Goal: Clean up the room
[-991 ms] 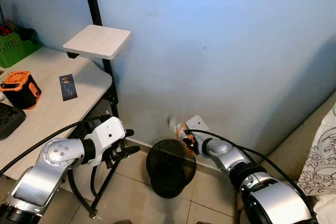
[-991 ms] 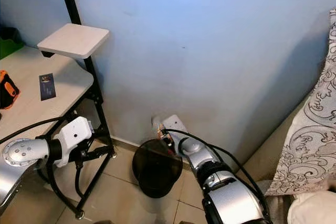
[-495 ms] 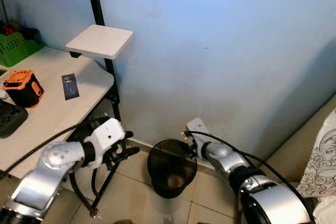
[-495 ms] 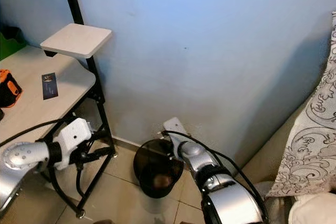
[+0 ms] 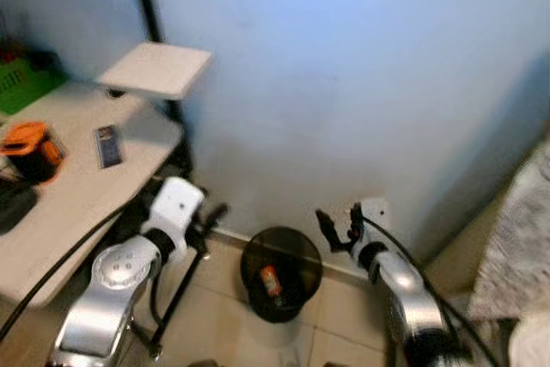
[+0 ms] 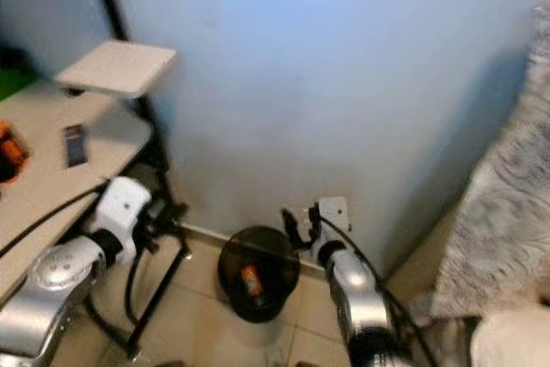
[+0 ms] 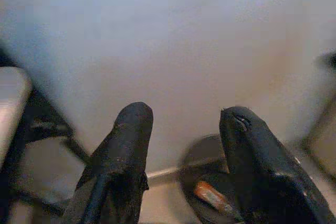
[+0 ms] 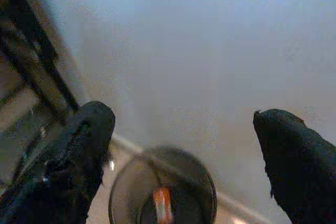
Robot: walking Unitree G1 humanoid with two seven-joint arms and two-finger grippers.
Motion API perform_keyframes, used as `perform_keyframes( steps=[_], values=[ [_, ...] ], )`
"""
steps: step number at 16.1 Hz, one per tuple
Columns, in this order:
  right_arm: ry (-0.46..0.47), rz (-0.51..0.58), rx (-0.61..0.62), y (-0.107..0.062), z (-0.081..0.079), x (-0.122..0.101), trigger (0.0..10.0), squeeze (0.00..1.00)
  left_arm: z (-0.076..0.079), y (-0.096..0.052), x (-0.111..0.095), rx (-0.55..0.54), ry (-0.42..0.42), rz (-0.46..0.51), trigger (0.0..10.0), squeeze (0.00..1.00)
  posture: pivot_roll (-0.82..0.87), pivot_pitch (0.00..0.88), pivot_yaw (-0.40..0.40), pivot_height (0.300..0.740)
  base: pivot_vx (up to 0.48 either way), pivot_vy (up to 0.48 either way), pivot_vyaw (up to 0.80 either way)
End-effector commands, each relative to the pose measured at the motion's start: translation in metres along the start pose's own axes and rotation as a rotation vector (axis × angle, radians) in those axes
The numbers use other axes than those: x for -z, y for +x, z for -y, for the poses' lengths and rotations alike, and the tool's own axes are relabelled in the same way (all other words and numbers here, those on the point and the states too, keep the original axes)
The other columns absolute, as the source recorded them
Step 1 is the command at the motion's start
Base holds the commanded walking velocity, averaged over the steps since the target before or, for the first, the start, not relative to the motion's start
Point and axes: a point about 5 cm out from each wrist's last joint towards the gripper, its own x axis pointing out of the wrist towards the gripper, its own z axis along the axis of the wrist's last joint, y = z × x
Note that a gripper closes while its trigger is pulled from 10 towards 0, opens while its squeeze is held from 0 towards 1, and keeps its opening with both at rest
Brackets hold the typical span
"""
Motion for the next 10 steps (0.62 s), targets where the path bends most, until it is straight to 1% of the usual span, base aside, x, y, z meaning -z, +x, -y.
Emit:
perform_keyframes(
  steps=[1,2,3,4,5,6,8,10],
  values=[
    [0.002,0.082,-0.018,-0.002,-0.001,-0.016,10.0,1.0,-0.004,-0.001,-0.002,-0.071,0.011,0.01,10.0,0.0,0.01,0.0,-0.018,0.74,0.0,0.0,-0.76],
    [0.018,0.123,-0.017,-0.007,-0.002,-0.021,10.0,1.0,0.0,-0.002,-0.003,-0.074,-0.006,0.021,10.0,0.0,0.02,0.0,-0.03,0.74,0.0,0.0,-0.79],
    [0.029,0.17,0.022,-0.012,-0.001,-0.026,10.0,1.0,0.001,-0.003,-0.003,-0.07,-0.003,0.025,10.0,0.0,0.02,0.0,-0.048,0.74,0.0,0.0,-0.79],
    [0.04,0.191,0.063,-0.015,0.001,-0.028,10.0,1.0,0.001,-0.003,-0.004,-0.075,0.001,0.031,10.0,0.0,0.02,0.0,-0.051,0.74,0.0,0.0,-0.79],
    [0.072,0.207,0.134,-0.022,0.005,-0.031,10.0,1.0,0.001,-0.004,-0.005,-0.089,0.008,0.038,10.0,0.0,0.02,0.0,-0.048,0.74,0.0,0.0,-0.79],
    [0.093,0.197,0.167,-0.025,0.007,-0.032,10.0,1.0,0.003,-0.005,-0.004,-0.098,0.011,0.037,10.0,0.0,0.03,0.0,-0.05,0.74,0.0,0.0,-0.8],
    [0.121,0.199,0.174,-0.025,0.007,-0.033,10.0,1.0,0.005,-0.007,-0.003,-0.099,0.011,0.032,10.0,0.0,0.04,0.0,-0.051,0.74,0.0,0.0,-0.8],
    [0.101,0.196,0.147,-0.025,0.005,-0.035,10.0,1.0,0.003,-0.007,-0.004,-0.11,0.015,0.031,10.0,0.0,0.04,0.0,-0.035,0.74,0.0,0.0,-0.8]
  ],
)
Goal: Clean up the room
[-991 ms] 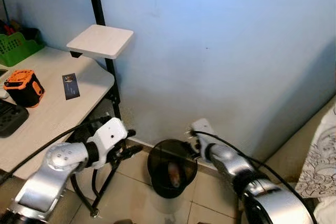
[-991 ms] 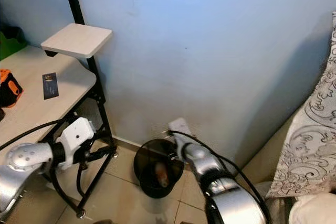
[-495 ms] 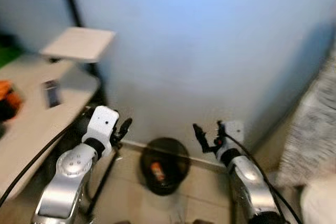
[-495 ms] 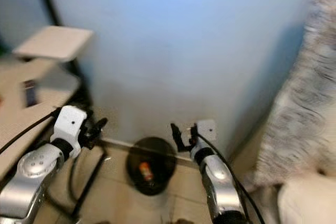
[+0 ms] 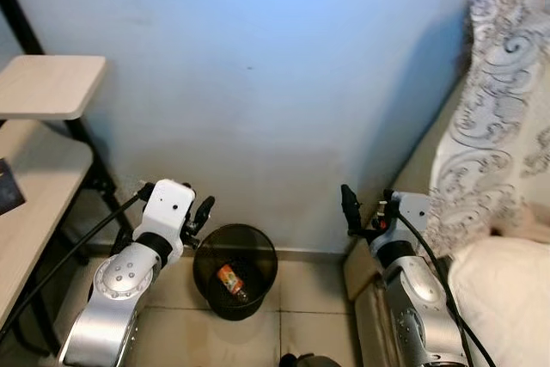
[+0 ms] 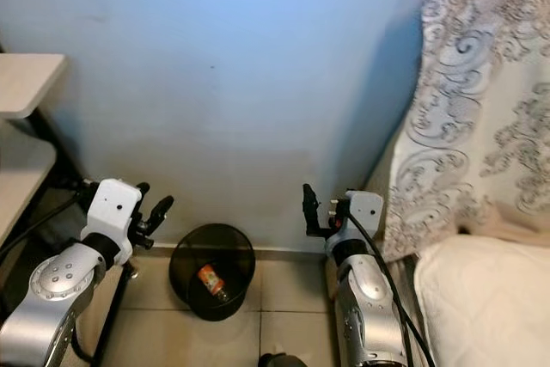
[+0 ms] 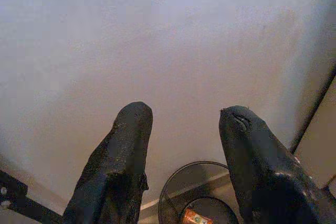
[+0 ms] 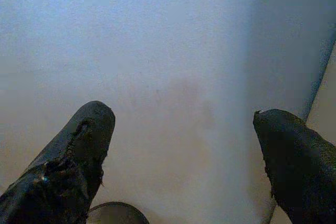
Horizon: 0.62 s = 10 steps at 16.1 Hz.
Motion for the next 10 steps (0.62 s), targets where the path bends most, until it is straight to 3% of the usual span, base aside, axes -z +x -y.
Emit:
perform_keyframes(
  steps=[1,4,10],
  values=[
    [-0.005,-0.004,0.007,-0.001,0.002,-0.002,10.0,1.0,-0.002,0.001,-0.004,-0.023,0.013,0.005,10.0,0.0,0.04,0.0,-0.038,0.74,0.0,0.0,-0.8],
    [0.005,-0.035,0.04,-0.003,0.005,0.002,10.0,1.0,-0.01,0.0,-0.004,-0.048,0.0,0.003,10.0,0.0,0.03,0.0,-0.04,0.74,0.0,0.0,-0.8],
    [0.019,-0.047,0.018,0.006,-0.006,0.002,10.0,1.0,-0.015,0.006,-0.005,-0.062,0.004,-0.005,10.0,0.0,0.04,0.0,-0.029,0.74,0.0,0.0,-0.8]
  ],
)
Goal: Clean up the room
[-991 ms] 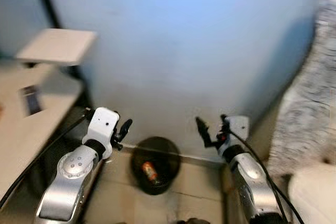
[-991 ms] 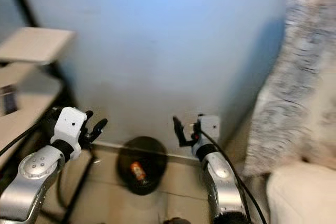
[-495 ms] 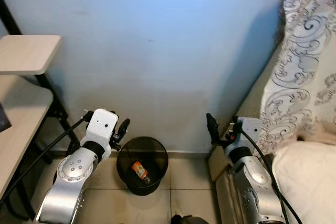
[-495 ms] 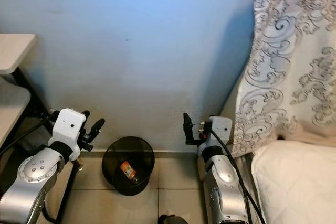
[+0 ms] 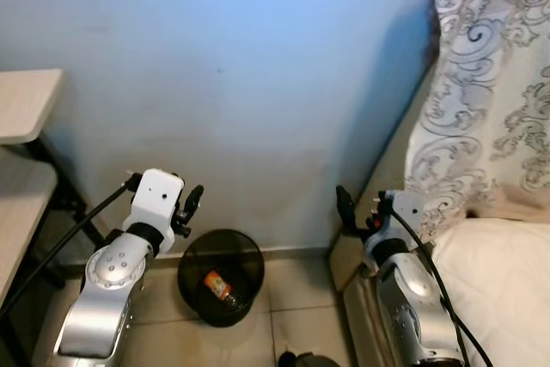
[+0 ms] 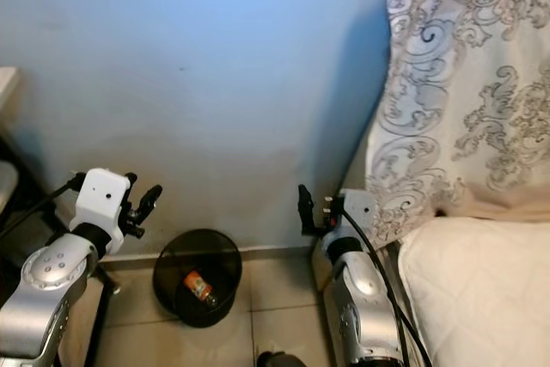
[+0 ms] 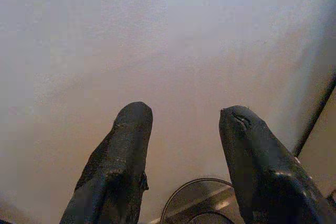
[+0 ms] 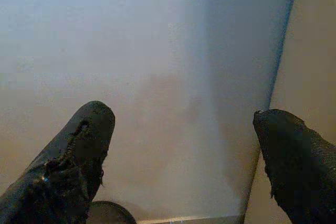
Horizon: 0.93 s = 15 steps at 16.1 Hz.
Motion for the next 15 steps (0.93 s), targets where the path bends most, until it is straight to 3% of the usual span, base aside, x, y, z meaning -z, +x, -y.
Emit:
perform_keyframes(
  steps=[1,4,8,9,11,15],
  values=[
    [0.0,-0.013,-0.001,0.001,-0.001,0.002,10.0,1.0,0.001,0.002,-0.002,-0.004,-0.005,0.002,10.0,0.0,0.04,0.0,-0.026,0.74,0.0,0.0,-0.8],
    [-0.025,-0.007,-0.003,0.002,0.0,-0.002,10.0,1.0,0.005,0.003,0.0,0.011,-0.018,-0.007,10.0,0.0,0.02,0.0,-0.024,0.74,0.0,0.0,-0.8],
    [-0.095,-0.02,0.033,-0.001,0.018,-0.001,10.0,1.0,0.001,0.001,0.002,-0.002,-0.038,-0.016,10.0,0.0,0.01,0.0,-0.019,0.74,0.0,0.0,-0.8],
    [-0.104,-0.024,-0.019,-0.004,0.02,-0.003,10.0,1.0,0.002,-0.001,0.002,0.002,-0.035,-0.021,10.0,0.0,0.02,0.0,-0.015,0.74,0.0,0.0,-0.78],
    [-0.092,-0.039,-0.055,-0.008,0.024,-0.002,10.0,1.0,0.003,-0.001,0.002,0.006,-0.031,-0.025,10.0,0.0,0.02,0.0,-0.012,0.74,0.0,0.0,-0.78],
    [-0.106,-0.037,0.001,-0.01,0.033,-0.003,10.0,1.0,0.001,-0.002,0.004,0.007,-0.041,-0.038,10.0,0.0,0.01,0.0,-0.002,0.74,0.0,0.0,-0.79]
  ],
)
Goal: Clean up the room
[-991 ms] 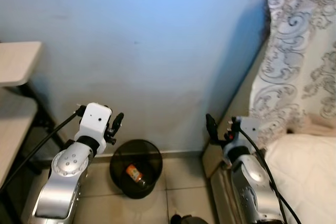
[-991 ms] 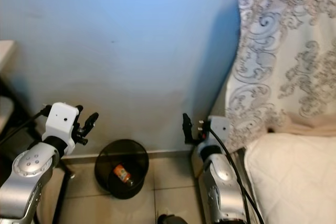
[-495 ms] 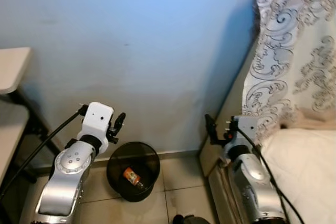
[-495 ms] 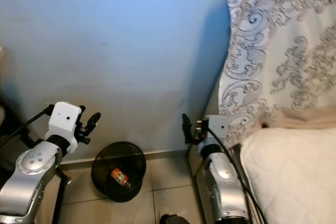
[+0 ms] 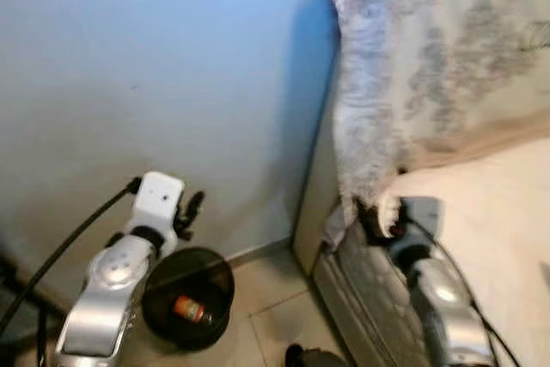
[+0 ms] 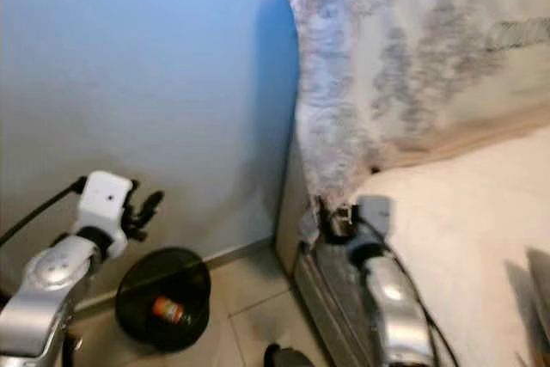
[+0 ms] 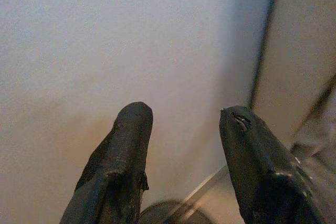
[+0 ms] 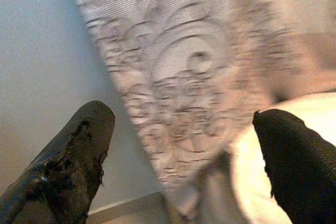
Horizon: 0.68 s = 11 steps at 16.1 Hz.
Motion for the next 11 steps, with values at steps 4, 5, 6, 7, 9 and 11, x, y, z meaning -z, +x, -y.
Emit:
perform_keyframes(
  steps=[4,5,6,7,9,11],
  values=[
    [0.044,-0.008,-0.038,0.001,-0.028,0.002,10.0,1.0,-0.006,-0.003,0.002,-0.049,-0.112,-0.011,10.0,0.0,-0.01,0.0,0.001,0.74,0.0,0.0,-0.78],
    [0.044,-0.008,-0.038,0.001,-0.028,0.002,10.0,1.0,-0.006,-0.003,0.002,-0.049,-0.112,-0.011,10.0,0.0,-0.01,0.0,0.001,0.74,0.0,0.0,-0.78],
    [0.047,-0.009,-0.038,0.001,-0.029,0.002,10.0,1.0,-0.006,-0.003,0.002,-0.051,-0.118,-0.011,10.0,0.0,-0.01,0.0,-0.001,0.74,0.0,0.0,-0.78],
    [0.054,-0.013,-0.035,0.002,-0.031,0.003,10.0,1.0,-0.005,-0.002,0.0,-0.045,-0.119,-0.009,10.0,0.0,-0.01,0.0,-0.006,0.74,0.0,0.0,-0.78],
    [0.074,-0.014,-0.02,0.005,-0.033,0.001,10.0,1.0,-0.008,0.001,-0.003,-0.077,-0.126,0.005,10.0,0.0,-0.01,0.0,-0.002,0.74,0.0,0.0,-0.78],
    [0.083,-0.007,-0.011,0.008,-0.035,-0.001,10.0,1.0,-0.01,0.003,-0.005,-0.083,-0.128,0.006,10.0,0.0,-0.02,0.0,0.006,0.74,0.0,0.0,-0.78]
  ],
)
